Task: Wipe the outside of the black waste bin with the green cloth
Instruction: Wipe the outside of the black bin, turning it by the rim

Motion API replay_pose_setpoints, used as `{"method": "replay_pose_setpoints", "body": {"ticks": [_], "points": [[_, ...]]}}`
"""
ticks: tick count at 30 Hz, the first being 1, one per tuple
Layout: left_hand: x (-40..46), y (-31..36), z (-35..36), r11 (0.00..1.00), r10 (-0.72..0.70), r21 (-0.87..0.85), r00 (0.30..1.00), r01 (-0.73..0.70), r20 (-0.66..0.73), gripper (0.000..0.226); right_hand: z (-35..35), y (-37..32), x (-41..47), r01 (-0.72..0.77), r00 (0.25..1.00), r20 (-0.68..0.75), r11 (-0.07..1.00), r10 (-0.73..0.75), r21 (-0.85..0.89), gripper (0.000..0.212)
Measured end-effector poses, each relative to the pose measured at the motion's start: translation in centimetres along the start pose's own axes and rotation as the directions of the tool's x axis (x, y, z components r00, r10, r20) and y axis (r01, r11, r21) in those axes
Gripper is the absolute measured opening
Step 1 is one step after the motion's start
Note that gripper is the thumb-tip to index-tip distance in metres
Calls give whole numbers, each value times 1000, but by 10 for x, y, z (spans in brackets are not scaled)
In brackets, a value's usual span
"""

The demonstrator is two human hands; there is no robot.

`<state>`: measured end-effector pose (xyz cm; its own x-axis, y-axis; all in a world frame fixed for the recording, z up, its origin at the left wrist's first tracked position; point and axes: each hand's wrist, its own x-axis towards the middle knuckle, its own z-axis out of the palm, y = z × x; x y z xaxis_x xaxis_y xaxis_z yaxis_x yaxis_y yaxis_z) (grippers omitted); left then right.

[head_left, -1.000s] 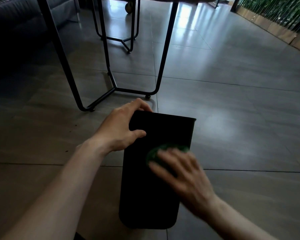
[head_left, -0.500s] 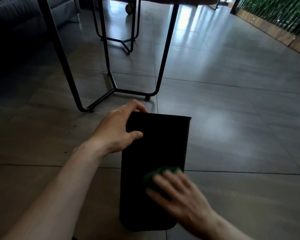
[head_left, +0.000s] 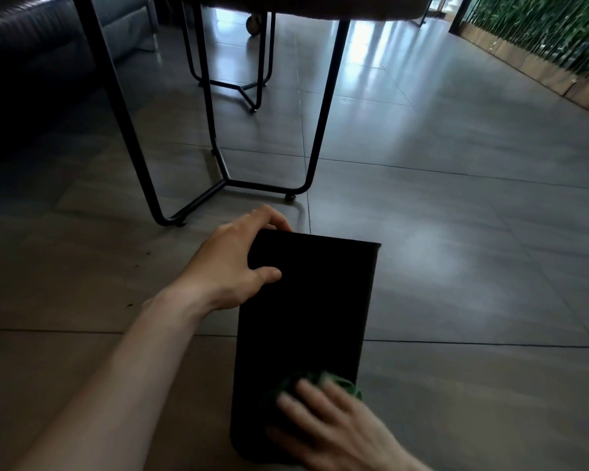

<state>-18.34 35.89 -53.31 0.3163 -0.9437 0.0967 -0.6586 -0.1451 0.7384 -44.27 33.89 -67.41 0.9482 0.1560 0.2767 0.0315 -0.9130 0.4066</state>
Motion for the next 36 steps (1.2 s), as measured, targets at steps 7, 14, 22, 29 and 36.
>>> {"method": "replay_pose_setpoints", "body": {"ticks": [7,14,22,29,36], "points": [[-1,0,-3,1000,31,-7,999,-31,-15,50,-26,102,80,-567,773,-223,804,594,177,47],[-2,-2,-5,1000,-2,-3,1000,2,-12,52,8,2,8,-141,989,-46,990,141,15,36],[-3,-3,-4,999,54,-4,999,-54,-5,48,-23,81,62,-536,804,-193,826,563,177,41],[-3,-5,-5,999,42,-1,999,-42,-4,52,-2,26,31,-329,929,-151,941,338,85,30],[-5,-5,-6,998,58,0,998,-58,18,52,-10,-18,-17,-89,987,138,996,87,6,44]]}}
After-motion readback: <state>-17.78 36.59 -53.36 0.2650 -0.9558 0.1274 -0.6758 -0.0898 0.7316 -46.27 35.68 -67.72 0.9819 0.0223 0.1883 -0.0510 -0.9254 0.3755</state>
